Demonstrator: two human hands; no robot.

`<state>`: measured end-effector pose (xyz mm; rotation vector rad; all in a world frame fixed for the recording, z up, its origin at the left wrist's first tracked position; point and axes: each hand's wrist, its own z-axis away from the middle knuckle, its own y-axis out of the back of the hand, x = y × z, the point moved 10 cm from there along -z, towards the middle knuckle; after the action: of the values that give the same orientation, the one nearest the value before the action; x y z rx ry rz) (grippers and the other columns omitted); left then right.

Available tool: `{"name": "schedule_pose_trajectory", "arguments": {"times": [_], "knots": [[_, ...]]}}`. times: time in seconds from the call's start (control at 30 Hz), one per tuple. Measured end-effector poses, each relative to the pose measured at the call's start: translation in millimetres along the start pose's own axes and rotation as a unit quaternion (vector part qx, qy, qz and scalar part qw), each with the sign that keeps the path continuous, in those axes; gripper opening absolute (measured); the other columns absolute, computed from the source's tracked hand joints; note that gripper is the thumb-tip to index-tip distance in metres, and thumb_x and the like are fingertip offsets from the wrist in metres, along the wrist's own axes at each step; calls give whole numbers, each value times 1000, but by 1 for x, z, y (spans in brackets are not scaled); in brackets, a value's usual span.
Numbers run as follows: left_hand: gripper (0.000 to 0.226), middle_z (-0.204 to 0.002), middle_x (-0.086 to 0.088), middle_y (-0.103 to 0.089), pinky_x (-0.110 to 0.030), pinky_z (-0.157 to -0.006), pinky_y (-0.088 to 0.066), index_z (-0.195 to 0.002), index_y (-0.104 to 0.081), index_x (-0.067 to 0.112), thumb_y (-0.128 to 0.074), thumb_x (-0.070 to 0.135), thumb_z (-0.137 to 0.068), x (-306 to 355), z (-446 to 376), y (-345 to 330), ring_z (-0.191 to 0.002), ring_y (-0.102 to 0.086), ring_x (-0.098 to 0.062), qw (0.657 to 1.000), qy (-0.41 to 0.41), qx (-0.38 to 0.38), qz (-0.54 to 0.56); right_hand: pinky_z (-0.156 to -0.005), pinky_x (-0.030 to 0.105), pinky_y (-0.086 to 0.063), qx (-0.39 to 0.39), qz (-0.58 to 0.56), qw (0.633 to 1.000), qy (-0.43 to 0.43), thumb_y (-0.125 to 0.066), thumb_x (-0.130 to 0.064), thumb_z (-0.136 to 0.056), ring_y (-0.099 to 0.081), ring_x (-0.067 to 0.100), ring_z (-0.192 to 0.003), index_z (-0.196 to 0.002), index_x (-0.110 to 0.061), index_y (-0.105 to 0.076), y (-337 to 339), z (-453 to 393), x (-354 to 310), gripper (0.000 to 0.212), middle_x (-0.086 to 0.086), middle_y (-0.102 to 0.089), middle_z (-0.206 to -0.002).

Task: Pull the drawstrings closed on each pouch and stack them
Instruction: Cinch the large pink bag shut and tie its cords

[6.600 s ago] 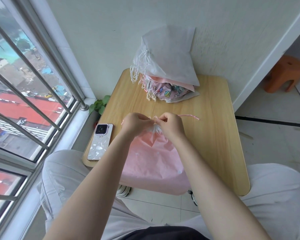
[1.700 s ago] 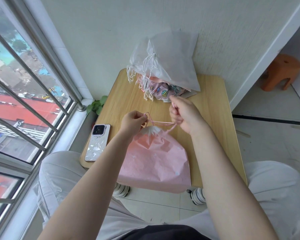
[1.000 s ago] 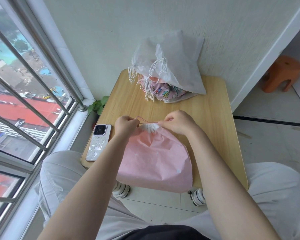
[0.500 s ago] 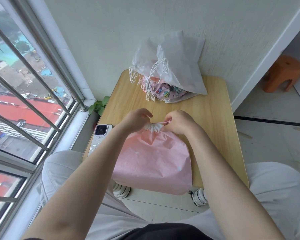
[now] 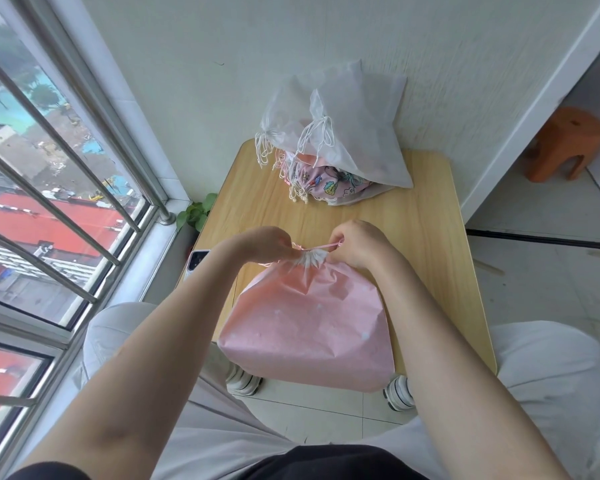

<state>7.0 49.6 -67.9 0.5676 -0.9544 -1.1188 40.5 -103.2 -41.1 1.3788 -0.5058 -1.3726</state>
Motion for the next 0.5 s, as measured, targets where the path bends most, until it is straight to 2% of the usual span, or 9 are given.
{"name": "schedule_pose_trajectory", "arguments": {"times": [0.13,0.23,0.3,0.4,0.5], "knots": [[37,-82,2,-64,-34,-86,-45,-83,-66,13,-51,44,-96,1,2,-1,-82,-58,-18,998,-1,-13,65,-68,27,-50,6,15,1000,-2,-70,-20,-72,-61,19,-88,-86,-24,-73,-3,-1,1,14,-4,-68,-95],[37,-70,2,-65,-24,-79,-42,-72,-66,10,-57,37,-96,1,4,13,-70,-57,-13,975,-13,38,219,-66,27,-48,16,28,999,3,-70,-22,-75,-61,21,-87,-85,-25,-74,-2,-1,2,11,-2,-69,-94],[35,-67,3,-65,-22,-77,-42,-68,-64,12,-58,31,-96,3,8,22,-67,-57,-11,953,-28,74,291,-69,28,-48,15,30,999,7,-71,-24,-76,-61,22,-90,-88,-24,-74,-3,-1,2,12,-2,-68,-96],[29,-76,-8,-67,-30,-71,-53,-78,-64,4,-52,20,-99,12,8,20,-72,-63,-20,916,-65,51,393,-68,30,-51,20,22,1000,5,-70,-24,-75,-62,22,-89,-89,-22,-74,-5,-1,2,15,-1,-69,-97],[24,-87,-11,-64,-29,-57,-48,-89,-66,4,-46,11,-100,15,8,14,-78,-64,-23,878,-75,45,470,-66,26,-41,23,15,1000,8,-70,-25,-77,-56,19,-86,-94,-21,-72,-8,-2,0,17,-1,-67,-103]]}}
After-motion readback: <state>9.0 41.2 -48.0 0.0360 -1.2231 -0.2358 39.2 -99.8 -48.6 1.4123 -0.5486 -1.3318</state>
